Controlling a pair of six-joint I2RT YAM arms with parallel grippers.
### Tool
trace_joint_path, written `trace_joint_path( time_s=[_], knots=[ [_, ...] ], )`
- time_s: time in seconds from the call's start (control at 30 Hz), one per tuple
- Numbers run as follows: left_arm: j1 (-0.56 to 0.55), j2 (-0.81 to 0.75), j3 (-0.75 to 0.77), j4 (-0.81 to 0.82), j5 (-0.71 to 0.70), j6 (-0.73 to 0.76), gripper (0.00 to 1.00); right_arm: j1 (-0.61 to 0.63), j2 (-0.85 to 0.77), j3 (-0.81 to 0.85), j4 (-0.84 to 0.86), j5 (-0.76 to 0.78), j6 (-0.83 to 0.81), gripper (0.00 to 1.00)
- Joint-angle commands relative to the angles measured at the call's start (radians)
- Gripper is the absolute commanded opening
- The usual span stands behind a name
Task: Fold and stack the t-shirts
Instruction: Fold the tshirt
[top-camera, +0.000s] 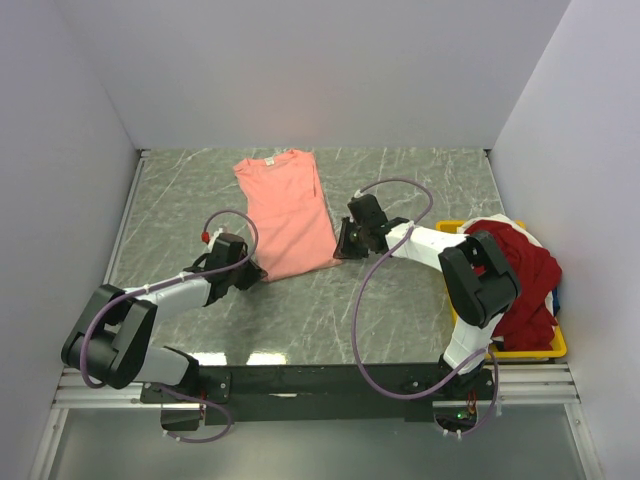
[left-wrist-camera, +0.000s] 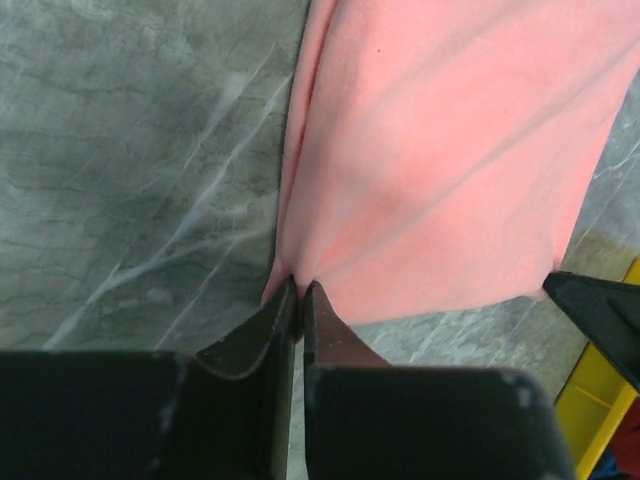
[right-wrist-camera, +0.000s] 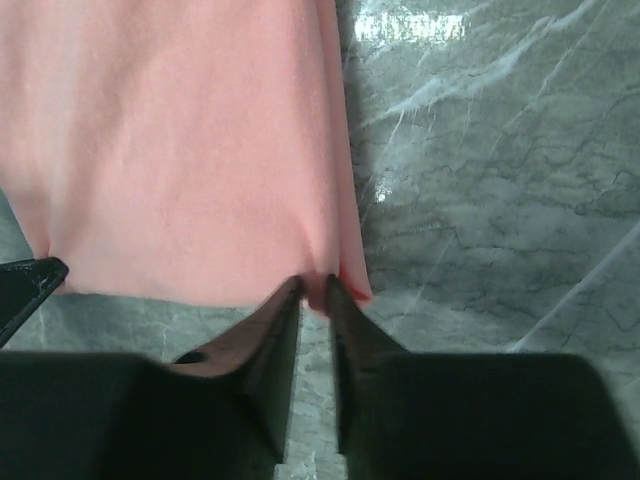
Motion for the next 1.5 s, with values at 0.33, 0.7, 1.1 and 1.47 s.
trace_joint_path(
  time_s=[0.33,0.7,1.1,1.47],
  knots=[
    [-0.005,-0.105,0.048,-0.183,-0.014,0.073,0.01,-0.006,-0.116,-0.036,-0.111,0.091,-0.025,0.0],
    [-0.007,-0.259,-0.045,-0.282,0.07,0.096,0.01,0.016,-0.355,-0.296,-0.079,0.044,0.0,0.0],
    [-0.069,-0.409,-0.162,-0.334,0.13,0.063,0.46,0.172,-0.481,-0.476,-0.076,0.111,0.106,0.0],
    [-0.053,-0.346,0.14,-0.392,0.059,0.123,0.23,0.169,-0.598,-0.335,-0.217,0.221,0.063,0.38]
  ],
)
